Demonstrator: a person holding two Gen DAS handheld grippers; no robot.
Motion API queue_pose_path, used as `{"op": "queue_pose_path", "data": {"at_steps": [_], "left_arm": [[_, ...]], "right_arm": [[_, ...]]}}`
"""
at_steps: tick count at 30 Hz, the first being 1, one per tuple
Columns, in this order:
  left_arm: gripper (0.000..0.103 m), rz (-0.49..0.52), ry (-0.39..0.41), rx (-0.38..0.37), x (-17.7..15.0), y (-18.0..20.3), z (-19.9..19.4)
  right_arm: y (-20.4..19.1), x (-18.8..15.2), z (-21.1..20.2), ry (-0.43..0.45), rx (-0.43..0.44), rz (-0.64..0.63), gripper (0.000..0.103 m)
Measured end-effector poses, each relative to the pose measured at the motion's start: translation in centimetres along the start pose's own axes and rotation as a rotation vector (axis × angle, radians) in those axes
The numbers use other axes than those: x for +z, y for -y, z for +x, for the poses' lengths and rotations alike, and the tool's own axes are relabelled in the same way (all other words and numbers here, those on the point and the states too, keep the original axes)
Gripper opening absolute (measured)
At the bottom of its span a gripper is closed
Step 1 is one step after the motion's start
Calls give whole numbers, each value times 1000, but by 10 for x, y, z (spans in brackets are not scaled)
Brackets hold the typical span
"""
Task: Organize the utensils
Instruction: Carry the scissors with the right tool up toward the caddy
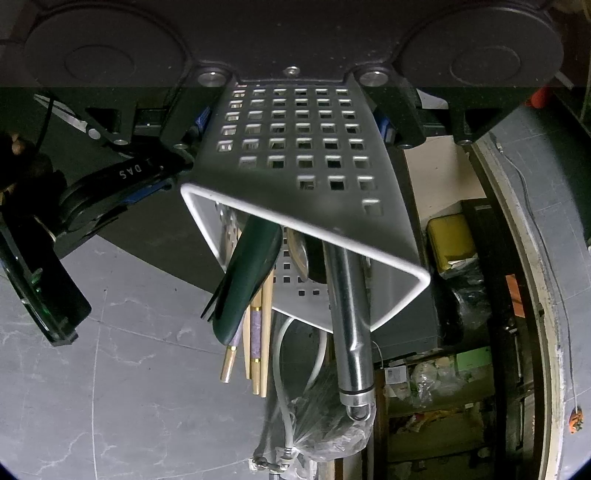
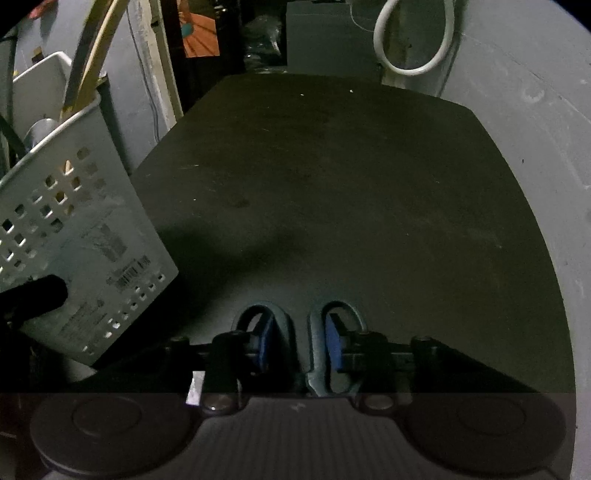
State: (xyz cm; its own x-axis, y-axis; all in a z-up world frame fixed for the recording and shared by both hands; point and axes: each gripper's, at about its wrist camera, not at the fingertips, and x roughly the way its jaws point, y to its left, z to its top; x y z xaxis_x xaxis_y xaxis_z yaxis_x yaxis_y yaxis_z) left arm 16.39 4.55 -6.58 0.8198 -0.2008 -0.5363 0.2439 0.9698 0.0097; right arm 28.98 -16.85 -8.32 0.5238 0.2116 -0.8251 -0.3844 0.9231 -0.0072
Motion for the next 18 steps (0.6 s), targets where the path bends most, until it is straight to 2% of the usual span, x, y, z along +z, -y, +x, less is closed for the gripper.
{"op": "queue_pose_path", "data": {"at_steps": [3,6,12,18], "left_arm": [[76,4,-1,1,0,1,0],[76,4,-2,2,0,1,0],[76,4,-3,4,1,1,1],[76,6,-5,5,1,2,1]], "right_arm": [[3,-2,0,18,18,-2,32],[17,-4,-11,71,76,74,32],[32,-8,-46,253,130,111,33],[35,-21,-74,443,138,111,33]]}}
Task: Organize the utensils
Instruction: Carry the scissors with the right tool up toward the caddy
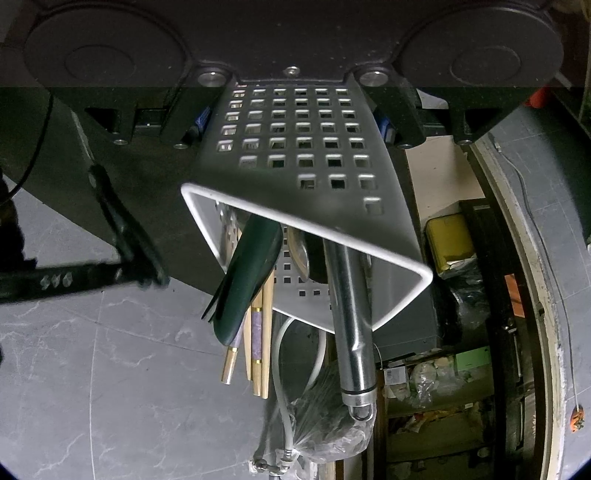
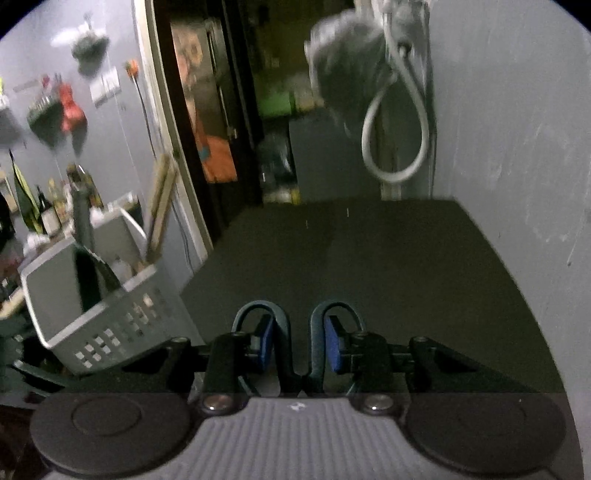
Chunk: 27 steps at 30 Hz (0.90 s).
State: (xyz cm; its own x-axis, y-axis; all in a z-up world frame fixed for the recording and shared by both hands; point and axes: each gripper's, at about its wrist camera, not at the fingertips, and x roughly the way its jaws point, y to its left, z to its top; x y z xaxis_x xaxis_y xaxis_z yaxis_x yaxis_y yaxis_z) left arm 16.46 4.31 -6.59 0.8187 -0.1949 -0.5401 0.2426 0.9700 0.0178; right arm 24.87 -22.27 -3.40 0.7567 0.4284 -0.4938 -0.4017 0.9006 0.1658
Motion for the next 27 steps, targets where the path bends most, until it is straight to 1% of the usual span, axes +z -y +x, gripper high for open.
{"op": "queue_pose_path", "data": {"at_steps": [5,9,13,17,24,27], "left_arm": [[76,4,-2,2,-1,2,0],[76,8,-5,3,-1,2,0],[77,8,-6,3,0,3,0],[77,8,-6,3,0,3,0],[77,9,-6,3,0,3,0],[77,9,-6,3,0,3,0]], "right_arm": [[-3,4,-28,183,-8,-9,33],[-7,5,-39,267,-38,-19,33],[-10,0,-52,306,-63,-14,33],[-17,-10,-67,319,-81,-29,33],[-35,-25,-96,308,-81,-82,33],[-40,-29,-102,301,-77,-75,33]]}}
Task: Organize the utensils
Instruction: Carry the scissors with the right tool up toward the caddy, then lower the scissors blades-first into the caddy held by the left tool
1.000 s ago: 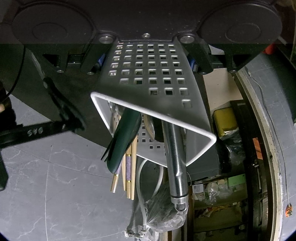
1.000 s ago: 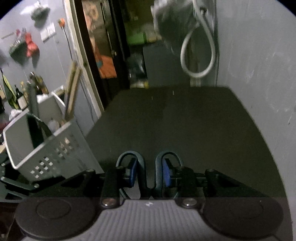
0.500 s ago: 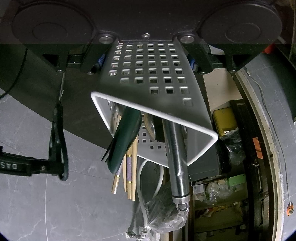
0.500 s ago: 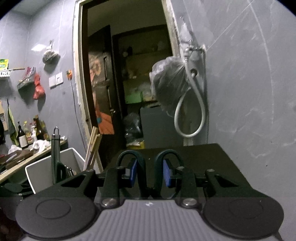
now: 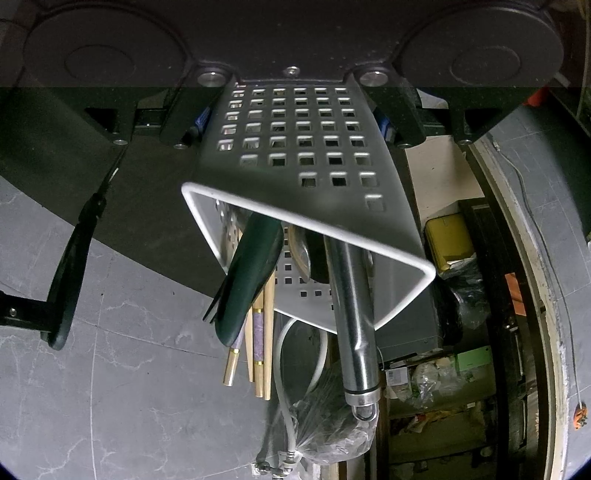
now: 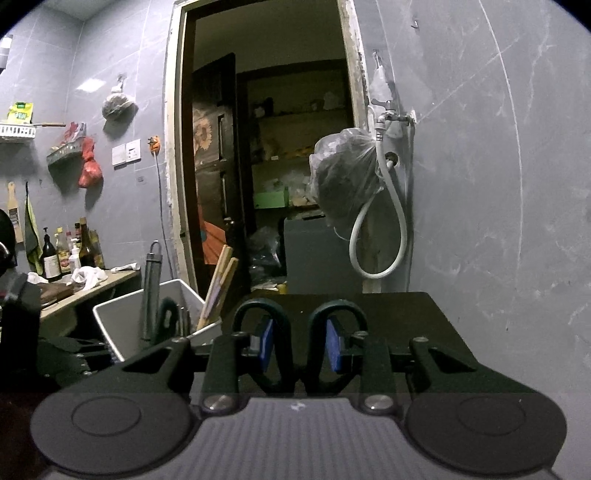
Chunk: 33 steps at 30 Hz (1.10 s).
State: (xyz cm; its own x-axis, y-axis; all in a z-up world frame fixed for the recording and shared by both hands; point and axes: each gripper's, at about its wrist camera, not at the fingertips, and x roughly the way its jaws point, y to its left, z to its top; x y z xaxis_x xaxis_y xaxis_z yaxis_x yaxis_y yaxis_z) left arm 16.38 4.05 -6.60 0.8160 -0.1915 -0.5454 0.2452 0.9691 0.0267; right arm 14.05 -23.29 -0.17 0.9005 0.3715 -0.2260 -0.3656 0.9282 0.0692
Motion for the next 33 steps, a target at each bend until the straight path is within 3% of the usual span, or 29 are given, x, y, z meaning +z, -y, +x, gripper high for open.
{"op": "queue_pose_path", "data": {"at_steps": [33], "left_arm": [[77,3,-3,-5,2,0,1]], "right_arm": [[5,-2,-7,-43,-16,44,35]]}}
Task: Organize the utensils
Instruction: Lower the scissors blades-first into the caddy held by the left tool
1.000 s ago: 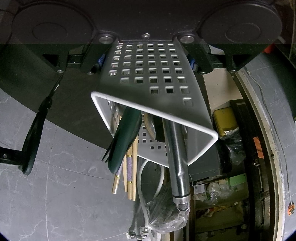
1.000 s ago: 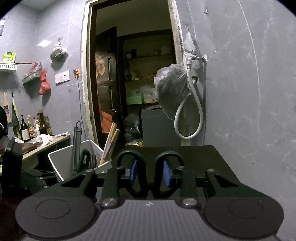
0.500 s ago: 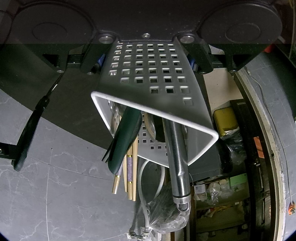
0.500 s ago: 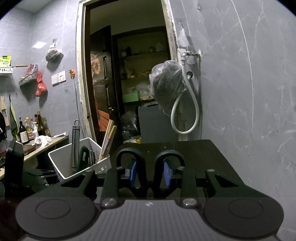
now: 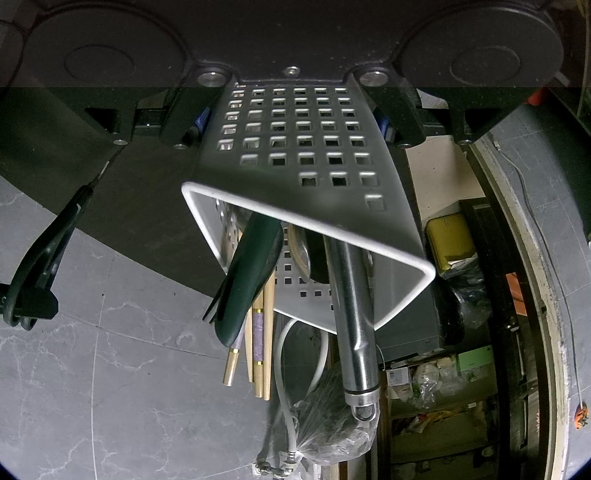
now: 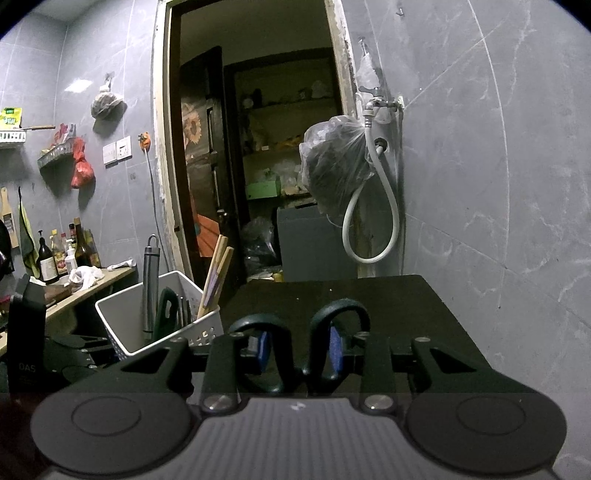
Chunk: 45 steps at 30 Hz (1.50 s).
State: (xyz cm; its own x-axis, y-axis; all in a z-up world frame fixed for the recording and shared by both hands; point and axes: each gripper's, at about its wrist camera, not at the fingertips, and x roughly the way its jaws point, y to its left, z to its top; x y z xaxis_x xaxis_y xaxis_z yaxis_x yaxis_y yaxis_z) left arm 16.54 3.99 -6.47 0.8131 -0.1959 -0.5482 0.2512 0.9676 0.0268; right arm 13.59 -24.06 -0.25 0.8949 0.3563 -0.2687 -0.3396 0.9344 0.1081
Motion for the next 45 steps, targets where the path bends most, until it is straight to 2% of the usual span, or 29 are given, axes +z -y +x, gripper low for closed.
{"op": "queue_pose_path", "data": {"at_steps": [10,16,21,27,33,38,45], "left_arm": [[76,-1,1,1,0,0,0],[76,-5,3,1,0,-1,0],[76,-6,4,1,0,-1,0],[76,-11,7,3,-1,-1,0],[76,-12,8,3,-2,-1,0],[76,-12,8,3,-1,-1,0],[76,-15,10,4,-2,-1,0]], "right_arm": [[-4,13,6,8,30,4,33],[-9,43,8,39,70,-18,33],[-14,89,13,82,170,-36,33],[-30,144,22,159,305,-146,33],[-50,177,50,193,406,-176,33],[-62,184,74,205,443,-158,33],[-71,166,105,148,441,-130,33]]}}
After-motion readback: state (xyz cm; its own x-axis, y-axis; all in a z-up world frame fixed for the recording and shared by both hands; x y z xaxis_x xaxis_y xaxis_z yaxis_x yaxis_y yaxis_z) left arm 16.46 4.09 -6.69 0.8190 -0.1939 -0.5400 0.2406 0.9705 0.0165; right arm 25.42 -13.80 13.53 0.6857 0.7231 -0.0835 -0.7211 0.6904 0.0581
